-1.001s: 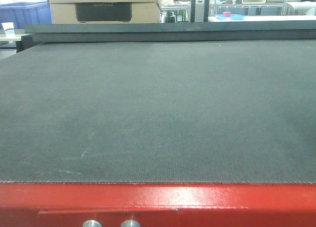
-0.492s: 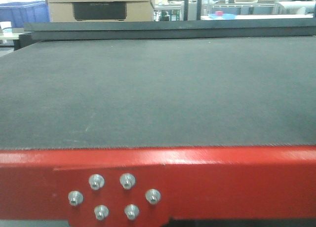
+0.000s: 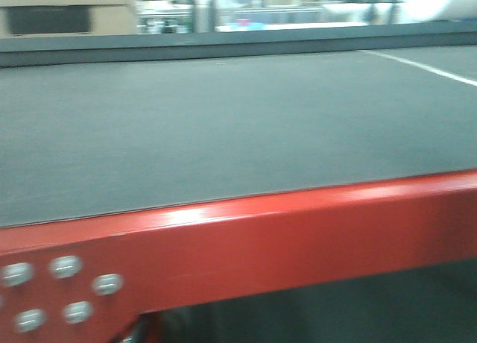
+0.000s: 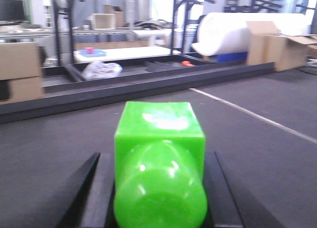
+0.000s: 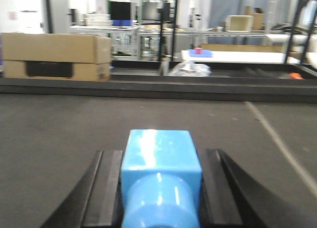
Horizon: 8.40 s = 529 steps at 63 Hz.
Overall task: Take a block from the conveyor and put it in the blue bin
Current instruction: 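Drive base away from conveyor toward the shelf of blue bins, then approach shelf and hold both blocks above the blue bins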
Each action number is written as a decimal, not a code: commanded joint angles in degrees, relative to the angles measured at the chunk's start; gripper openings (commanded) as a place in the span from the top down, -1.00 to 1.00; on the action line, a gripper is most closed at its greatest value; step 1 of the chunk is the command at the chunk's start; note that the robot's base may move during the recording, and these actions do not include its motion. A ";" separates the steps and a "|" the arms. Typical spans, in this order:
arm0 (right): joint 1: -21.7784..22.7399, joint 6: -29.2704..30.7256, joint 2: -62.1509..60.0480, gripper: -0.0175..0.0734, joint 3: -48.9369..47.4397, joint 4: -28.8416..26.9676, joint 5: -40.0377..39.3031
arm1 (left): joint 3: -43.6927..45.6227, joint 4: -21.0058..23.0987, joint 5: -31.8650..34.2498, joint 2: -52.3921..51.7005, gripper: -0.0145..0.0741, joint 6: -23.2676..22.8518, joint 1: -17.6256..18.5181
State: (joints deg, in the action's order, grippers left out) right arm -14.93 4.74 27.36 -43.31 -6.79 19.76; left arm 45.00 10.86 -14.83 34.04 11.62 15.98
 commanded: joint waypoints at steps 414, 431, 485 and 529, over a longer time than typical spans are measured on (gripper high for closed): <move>-0.14 0.27 -0.16 0.97 0.05 0.18 -0.68 | 0.17 0.52 2.43 -0.22 0.92 0.17 0.37; -0.14 0.27 -0.16 0.97 0.05 0.18 -0.68 | 0.17 0.52 2.43 -0.22 0.92 0.17 0.37; -0.14 0.27 -0.16 0.97 0.05 0.18 -0.68 | 0.17 0.52 2.43 -0.22 0.92 0.17 0.37; -0.14 0.27 3.99 0.97 -1.33 0.18 -5.90 | 3.53 0.52 2.44 4.17 0.92 0.17 0.37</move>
State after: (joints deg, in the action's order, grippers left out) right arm -14.93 4.74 29.10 -43.46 -6.79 16.56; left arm 46.28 10.86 -13.31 35.81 11.84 15.98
